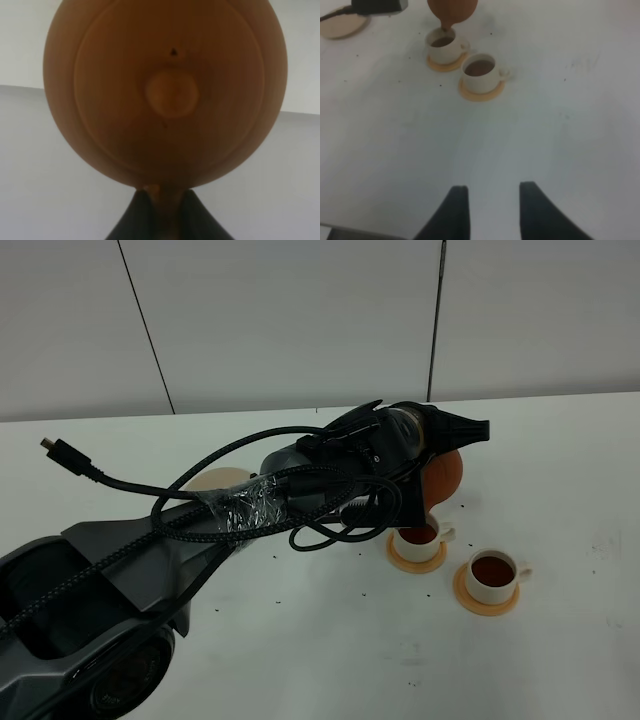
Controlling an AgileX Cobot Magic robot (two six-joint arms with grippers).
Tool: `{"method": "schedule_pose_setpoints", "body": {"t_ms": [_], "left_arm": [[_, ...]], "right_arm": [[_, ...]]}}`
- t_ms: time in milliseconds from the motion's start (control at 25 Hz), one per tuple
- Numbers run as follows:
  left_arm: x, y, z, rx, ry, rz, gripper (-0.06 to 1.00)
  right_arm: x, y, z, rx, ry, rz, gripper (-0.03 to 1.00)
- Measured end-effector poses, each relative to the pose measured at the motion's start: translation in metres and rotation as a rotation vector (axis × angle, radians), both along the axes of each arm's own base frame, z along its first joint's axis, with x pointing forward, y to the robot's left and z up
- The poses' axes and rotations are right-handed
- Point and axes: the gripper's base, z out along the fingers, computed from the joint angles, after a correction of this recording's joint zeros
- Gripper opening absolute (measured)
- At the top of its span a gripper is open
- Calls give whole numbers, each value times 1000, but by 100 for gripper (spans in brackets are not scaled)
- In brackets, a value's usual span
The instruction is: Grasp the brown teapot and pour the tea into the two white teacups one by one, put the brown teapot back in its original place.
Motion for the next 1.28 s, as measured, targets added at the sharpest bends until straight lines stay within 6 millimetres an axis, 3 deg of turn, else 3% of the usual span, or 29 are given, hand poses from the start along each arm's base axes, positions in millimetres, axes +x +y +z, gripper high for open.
{"method": "schedule_pose_setpoints", "body": {"t_ms": [760, 1280], "left_arm": [[0, 1, 0, -2, 7, 11, 17], [-2, 7, 3, -68, 67, 138, 17]], "right_arm": [[0, 0, 0, 0, 0, 0, 24], [0, 0, 0, 0, 0, 0, 24]]}}
